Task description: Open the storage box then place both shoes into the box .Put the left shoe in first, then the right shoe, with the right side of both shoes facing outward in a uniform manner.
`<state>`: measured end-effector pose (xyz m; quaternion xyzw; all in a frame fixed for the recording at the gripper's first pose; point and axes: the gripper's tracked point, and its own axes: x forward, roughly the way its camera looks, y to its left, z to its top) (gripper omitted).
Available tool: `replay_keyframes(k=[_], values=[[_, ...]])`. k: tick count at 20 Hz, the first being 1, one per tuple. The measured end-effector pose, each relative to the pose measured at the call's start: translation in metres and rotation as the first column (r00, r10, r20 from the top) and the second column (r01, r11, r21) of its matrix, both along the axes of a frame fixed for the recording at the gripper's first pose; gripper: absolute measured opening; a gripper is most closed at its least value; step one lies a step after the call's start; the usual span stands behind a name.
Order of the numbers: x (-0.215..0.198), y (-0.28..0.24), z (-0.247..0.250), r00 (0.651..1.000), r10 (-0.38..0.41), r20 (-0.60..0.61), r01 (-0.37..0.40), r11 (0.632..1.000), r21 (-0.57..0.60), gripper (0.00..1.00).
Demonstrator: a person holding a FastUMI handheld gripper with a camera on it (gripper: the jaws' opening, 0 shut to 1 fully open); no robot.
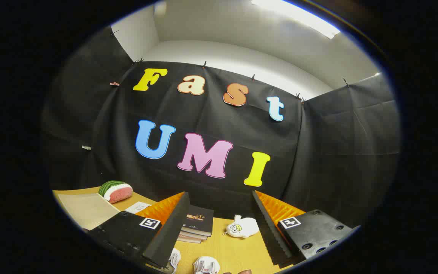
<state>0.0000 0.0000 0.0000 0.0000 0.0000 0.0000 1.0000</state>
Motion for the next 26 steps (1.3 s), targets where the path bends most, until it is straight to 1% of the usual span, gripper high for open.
replay_keyframes(k=[22,23,25,26], values=[[0.001,0.017,-0.015,0.999,0.039,-0.022,-0.039,0.999,-0.008,0.97],[0.001,0.020,-0.016,0.999,0.046,-0.026,-0.046,0.999,-0.002,0.97],[0.002,0.033,-0.022,0.994,0.097,-0.050,-0.096,0.995,0.026,0.97],[0.003,0.043,-0.027,0.988,0.137,-0.071,-0.134,0.990,0.044,0.97]])
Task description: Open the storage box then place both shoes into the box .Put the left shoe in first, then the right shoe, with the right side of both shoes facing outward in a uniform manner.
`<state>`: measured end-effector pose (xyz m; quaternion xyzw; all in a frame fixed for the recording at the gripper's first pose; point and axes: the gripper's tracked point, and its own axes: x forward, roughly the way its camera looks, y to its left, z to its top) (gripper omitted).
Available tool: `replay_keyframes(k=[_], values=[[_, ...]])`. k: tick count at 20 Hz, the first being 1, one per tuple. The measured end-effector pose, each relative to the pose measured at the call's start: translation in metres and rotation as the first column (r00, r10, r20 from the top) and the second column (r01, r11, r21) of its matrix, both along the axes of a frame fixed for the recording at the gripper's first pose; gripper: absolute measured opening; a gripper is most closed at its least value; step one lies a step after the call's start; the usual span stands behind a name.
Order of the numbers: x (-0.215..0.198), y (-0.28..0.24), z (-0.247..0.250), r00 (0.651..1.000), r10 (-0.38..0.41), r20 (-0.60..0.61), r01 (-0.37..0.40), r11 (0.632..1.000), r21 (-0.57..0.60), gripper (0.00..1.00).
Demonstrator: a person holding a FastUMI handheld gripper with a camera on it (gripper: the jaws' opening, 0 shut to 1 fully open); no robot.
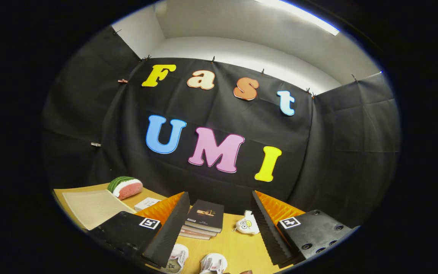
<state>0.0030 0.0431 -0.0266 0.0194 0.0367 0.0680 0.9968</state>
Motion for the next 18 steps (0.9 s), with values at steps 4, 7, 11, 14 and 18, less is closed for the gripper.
replay_keyframes(k=[4,7,11,14,18], values=[[-0.002,0.047,-0.028,0.975,0.189,-0.116,-0.178,0.979,0.100,0.98],[-0.009,0.090,-0.044,0.921,0.336,-0.196,-0.279,0.922,0.268,0.97],[-0.016,0.138,-0.071,0.818,0.482,-0.313,-0.326,0.838,0.438,0.98],[-0.026,0.171,-0.089,0.734,0.573,-0.364,-0.338,0.773,0.537,0.98],[-0.039,0.206,-0.112,0.643,0.654,-0.399,-0.274,0.682,0.678,0.98]])
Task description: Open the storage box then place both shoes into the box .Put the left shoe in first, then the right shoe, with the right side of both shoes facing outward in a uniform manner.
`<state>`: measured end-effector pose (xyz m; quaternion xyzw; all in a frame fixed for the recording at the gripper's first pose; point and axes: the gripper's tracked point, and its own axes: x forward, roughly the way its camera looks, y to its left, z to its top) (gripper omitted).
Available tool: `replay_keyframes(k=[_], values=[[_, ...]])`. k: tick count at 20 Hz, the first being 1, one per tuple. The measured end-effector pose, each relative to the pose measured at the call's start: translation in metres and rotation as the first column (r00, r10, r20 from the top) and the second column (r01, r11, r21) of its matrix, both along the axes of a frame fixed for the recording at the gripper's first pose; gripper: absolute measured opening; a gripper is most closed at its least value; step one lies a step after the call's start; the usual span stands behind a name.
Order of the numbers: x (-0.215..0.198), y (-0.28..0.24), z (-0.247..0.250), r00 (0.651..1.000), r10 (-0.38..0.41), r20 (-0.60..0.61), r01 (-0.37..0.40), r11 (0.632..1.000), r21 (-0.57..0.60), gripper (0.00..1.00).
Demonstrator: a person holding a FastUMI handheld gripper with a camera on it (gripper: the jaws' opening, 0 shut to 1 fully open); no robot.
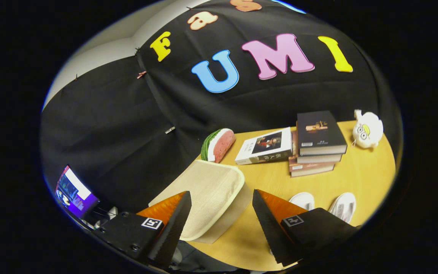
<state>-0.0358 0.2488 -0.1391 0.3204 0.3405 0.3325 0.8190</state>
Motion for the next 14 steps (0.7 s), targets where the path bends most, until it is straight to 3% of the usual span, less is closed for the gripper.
replay_keyframes(k=[4,8,12,14], values=[[-0.017,0.029,-0.027,0.963,0.054,-0.265,-0.010,0.986,0.164,0.98],[-0.036,0.050,-0.060,0.858,0.108,-0.502,0.030,0.965,0.259,0.98],[-0.047,0.075,-0.091,0.814,0.134,-0.566,0.025,0.964,0.264,0.98],[-0.043,0.084,-0.083,0.794,0.162,-0.586,0.052,0.942,0.331,0.97]])
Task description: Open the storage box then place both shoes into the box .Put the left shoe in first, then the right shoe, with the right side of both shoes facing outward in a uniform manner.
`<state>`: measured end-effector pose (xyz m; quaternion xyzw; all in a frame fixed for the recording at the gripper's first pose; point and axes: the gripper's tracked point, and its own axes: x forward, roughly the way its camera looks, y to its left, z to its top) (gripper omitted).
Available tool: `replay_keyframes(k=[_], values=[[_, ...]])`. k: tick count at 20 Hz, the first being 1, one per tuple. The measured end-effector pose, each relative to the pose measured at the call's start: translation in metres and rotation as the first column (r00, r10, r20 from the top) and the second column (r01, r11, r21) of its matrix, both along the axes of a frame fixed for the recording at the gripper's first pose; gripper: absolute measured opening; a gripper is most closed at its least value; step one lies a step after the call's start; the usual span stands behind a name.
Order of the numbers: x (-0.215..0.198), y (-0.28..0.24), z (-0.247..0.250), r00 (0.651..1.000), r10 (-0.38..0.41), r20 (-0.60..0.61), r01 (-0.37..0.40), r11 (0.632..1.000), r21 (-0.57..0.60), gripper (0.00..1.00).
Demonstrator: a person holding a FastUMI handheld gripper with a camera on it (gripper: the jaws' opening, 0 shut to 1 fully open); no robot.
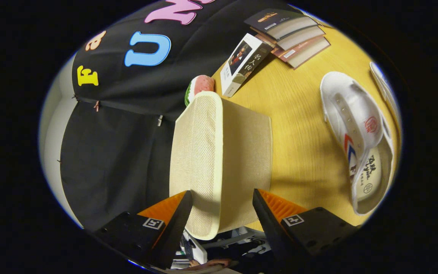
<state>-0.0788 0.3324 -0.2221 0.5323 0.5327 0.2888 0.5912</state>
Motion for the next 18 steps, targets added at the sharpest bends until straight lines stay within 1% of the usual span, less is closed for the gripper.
replay_keyframes(k=[1,2,3,4,5,7,9,10,14,16,18], values=[[0.003,0.004,0.005,1.000,-0.002,-0.016,0.003,0.999,0.036,0.96],[0.003,0.006,0.013,1.000,-0.006,-0.028,0.008,0.998,0.068,0.94],[0.006,0.008,0.021,0.999,-0.010,-0.036,0.014,0.994,0.105,0.84],[0.005,0.009,0.028,0.999,-0.003,-0.039,0.009,0.991,0.133,0.77],[0.004,0.008,0.029,0.999,0.003,-0.038,0.002,0.990,0.144,0.62],[0.010,-0.004,0.034,0.999,-0.033,-0.015,0.035,0.988,0.147,0.34],[0.012,-0.010,0.057,0.997,-0.057,0.053,0.045,0.978,0.203,0.05],[0.012,-0.013,0.064,0.995,-0.061,0.073,0.044,0.975,0.217,0.05],[0.024,-0.021,0.091,0.984,-0.069,0.163,0.035,0.980,0.198,0.05],[0.029,-0.015,0.117,0.972,-0.052,0.229,0.009,0.983,0.182,0.05],[0.036,-0.003,0.151,0.952,-0.039,0.303,-0.017,0.984,0.179,0.06]])
